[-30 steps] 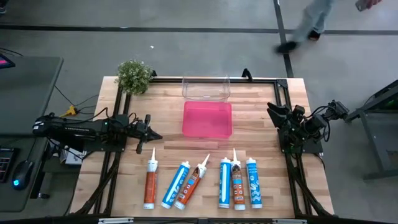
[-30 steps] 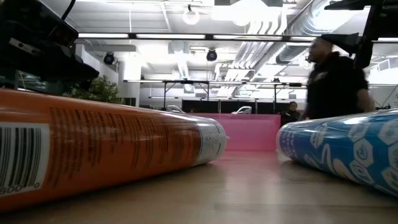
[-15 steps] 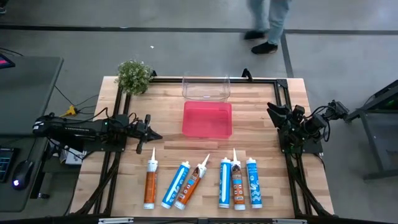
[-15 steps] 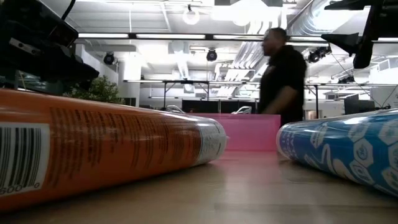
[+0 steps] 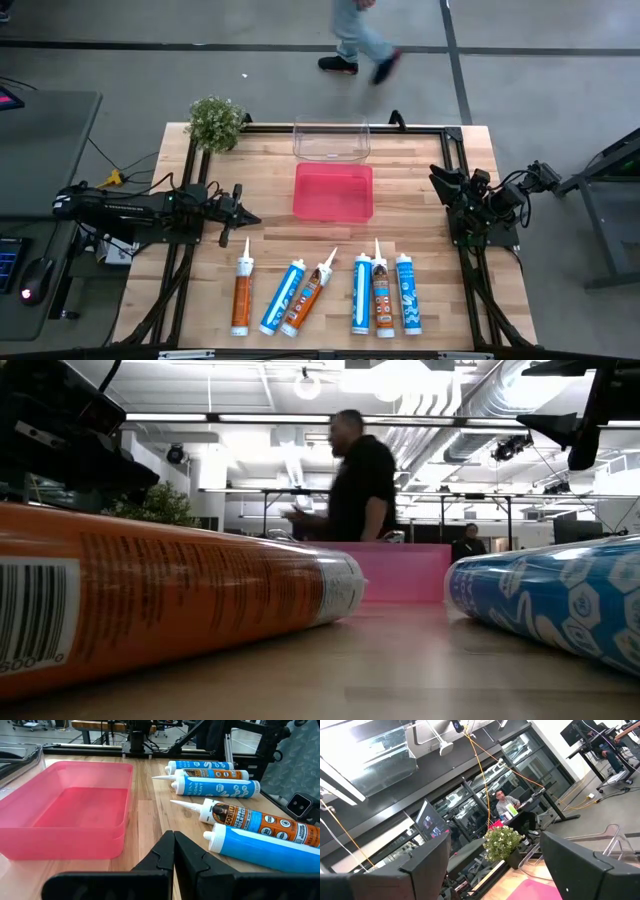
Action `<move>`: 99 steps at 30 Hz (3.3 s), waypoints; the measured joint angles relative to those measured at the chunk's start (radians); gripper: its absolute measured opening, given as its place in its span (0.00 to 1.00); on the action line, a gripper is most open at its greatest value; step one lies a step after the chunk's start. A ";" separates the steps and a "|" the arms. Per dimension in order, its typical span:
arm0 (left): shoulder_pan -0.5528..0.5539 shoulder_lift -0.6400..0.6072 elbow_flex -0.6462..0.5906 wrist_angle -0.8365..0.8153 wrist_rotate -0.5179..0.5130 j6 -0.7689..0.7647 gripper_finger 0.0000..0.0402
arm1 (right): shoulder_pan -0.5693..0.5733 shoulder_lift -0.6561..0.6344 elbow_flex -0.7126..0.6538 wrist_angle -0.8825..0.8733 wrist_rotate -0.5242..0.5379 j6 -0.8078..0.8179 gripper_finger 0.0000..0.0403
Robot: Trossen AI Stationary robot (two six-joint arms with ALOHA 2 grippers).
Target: Pick & place silicon tubes, Sealant and Lysol wipes
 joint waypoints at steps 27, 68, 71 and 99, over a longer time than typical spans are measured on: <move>0.000 0.000 0.000 0.000 0.000 0.000 0.00 | 0.000 0.000 0.000 0.000 0.000 0.000 0.75; 0.000 0.000 0.000 0.030 0.050 -0.324 0.00 | 0.000 0.000 0.000 0.000 0.000 0.000 0.75; 0.000 0.000 0.002 0.027 0.030 -0.388 0.00 | 0.000 0.000 0.000 0.000 0.000 0.000 0.75; 0.000 0.006 0.323 -0.332 -0.031 -0.472 0.37 | 0.000 0.000 0.000 0.000 0.000 0.000 0.75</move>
